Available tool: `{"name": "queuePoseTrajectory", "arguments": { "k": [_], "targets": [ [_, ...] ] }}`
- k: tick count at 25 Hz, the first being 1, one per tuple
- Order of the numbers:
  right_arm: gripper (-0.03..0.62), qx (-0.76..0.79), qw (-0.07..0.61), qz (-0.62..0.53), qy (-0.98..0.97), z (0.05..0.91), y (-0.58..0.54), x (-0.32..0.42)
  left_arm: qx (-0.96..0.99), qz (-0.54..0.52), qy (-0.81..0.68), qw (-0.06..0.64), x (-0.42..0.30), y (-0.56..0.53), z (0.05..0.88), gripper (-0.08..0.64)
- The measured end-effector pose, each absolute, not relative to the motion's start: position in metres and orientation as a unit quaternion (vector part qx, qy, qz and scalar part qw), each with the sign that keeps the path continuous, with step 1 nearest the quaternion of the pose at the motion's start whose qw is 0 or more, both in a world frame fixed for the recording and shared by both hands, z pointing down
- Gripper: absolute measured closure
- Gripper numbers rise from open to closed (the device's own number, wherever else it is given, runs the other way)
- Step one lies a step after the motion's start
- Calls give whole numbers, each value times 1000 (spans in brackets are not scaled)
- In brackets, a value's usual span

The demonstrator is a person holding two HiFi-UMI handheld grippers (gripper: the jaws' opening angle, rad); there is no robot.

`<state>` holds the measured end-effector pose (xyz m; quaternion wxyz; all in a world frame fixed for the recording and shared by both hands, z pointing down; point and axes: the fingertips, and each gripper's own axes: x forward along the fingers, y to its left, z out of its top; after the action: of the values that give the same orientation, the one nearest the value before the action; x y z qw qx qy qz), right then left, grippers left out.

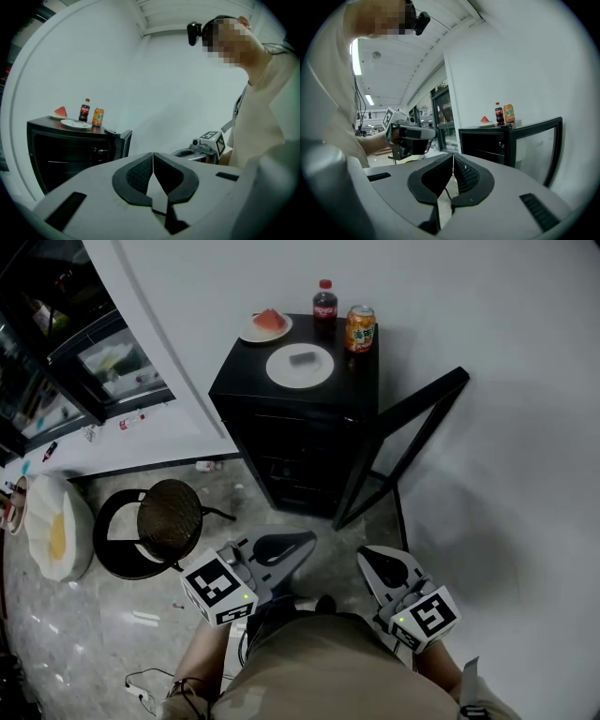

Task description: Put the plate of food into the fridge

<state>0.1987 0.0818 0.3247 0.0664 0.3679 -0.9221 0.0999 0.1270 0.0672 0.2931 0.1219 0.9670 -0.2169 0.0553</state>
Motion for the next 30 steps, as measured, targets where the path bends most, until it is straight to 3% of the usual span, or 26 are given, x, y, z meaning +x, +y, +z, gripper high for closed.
{"name": "queuePoseTrajectory", "arguments": {
  "k": [23, 30],
  "targets": [
    [571, 413, 104, 119, -897, 322, -1, 109, 977, 36, -171, 124, 37, -28, 298, 549],
    [571, 422, 119, 127, -890, 327, -16, 84, 982, 58, -153, 92, 16, -51, 301, 548]
  ]
}}
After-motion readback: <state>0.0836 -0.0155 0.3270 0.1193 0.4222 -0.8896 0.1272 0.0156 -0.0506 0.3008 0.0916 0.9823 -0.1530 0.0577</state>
